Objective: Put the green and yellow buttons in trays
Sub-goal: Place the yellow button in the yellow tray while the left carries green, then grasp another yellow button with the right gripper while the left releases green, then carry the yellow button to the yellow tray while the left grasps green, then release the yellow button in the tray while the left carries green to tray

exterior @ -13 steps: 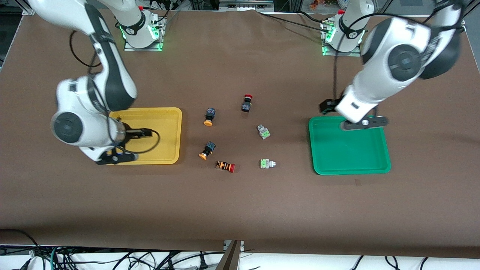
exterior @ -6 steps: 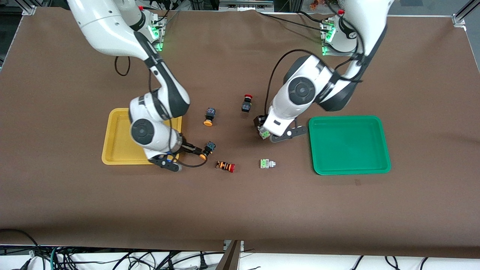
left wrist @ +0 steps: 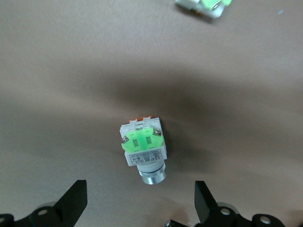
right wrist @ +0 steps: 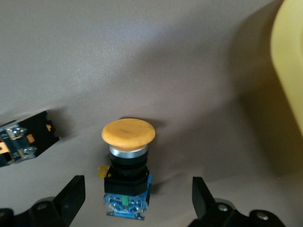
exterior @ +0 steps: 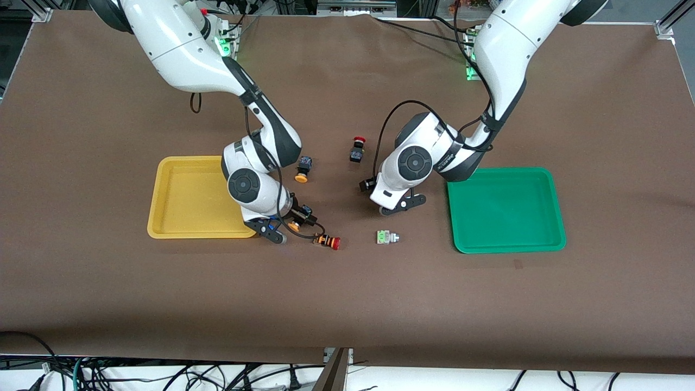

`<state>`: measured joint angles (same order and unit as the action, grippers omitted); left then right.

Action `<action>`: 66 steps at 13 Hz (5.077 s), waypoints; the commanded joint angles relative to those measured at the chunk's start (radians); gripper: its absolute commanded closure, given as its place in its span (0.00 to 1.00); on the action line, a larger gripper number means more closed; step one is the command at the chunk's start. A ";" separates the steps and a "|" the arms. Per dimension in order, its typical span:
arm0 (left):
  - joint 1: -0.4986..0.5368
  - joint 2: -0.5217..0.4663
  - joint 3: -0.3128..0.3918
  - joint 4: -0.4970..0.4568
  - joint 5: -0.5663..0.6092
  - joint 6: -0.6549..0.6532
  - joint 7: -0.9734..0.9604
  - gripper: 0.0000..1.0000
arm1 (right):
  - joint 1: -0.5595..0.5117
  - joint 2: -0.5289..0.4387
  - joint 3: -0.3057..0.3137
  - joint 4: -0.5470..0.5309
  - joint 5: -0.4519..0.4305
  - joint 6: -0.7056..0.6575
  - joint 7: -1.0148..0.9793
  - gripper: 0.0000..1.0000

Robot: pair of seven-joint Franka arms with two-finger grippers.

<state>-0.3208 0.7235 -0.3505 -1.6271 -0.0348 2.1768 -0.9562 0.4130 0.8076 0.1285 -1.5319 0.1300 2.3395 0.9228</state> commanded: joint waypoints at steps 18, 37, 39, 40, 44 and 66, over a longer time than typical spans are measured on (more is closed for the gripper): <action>0.305 -0.110 0.059 0.039 0.377 -0.282 0.725 0.94 | -0.181 -0.275 -0.271 -0.390 -0.058 -0.198 -0.876 1.00; 0.158 0.052 0.058 0.262 0.007 -0.131 -0.282 0.00 | -0.063 -0.159 0.194 -0.326 -0.046 -0.006 -0.039 1.00; 0.143 0.103 0.057 0.263 -0.010 0.001 -0.518 0.00 | -0.082 -0.188 0.192 -0.320 -0.046 -0.040 -0.056 1.00; 0.141 0.122 0.054 0.265 -0.013 0.049 -0.594 0.00 | -0.101 -0.208 0.188 -0.307 -0.053 -0.089 -0.085 1.00; 0.102 0.189 0.054 0.268 -0.108 0.256 -0.782 0.00 | -0.152 -0.254 0.042 -0.286 -0.059 -0.227 -0.380 1.00; 0.322 -0.010 0.077 0.221 0.197 -0.414 0.281 1.00 | -0.272 -0.656 -0.101 0.113 -0.161 -0.902 -0.872 0.00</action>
<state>-0.0631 0.7284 -0.2635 -1.3631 0.1288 1.7919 -0.8967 0.1503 0.1370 0.0224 -1.4824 -0.0174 1.4816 0.1251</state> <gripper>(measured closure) 0.586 0.000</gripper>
